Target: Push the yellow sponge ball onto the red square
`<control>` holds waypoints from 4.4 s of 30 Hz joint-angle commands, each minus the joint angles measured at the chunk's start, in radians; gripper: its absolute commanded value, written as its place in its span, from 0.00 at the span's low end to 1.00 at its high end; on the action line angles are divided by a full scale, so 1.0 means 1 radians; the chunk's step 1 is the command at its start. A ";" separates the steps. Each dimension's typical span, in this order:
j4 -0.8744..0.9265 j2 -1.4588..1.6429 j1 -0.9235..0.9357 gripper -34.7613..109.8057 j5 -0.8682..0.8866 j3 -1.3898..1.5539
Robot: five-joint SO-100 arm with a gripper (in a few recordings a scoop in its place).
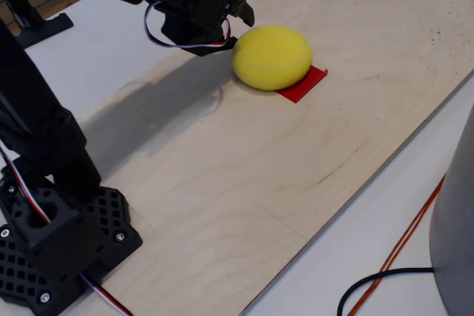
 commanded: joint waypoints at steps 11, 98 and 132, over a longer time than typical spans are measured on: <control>-0.008 0.051 0.041 0.30 -0.018 0.011; -0.121 0.078 0.072 0.30 -0.040 0.114; -0.118 0.469 0.184 0.30 -0.190 -0.043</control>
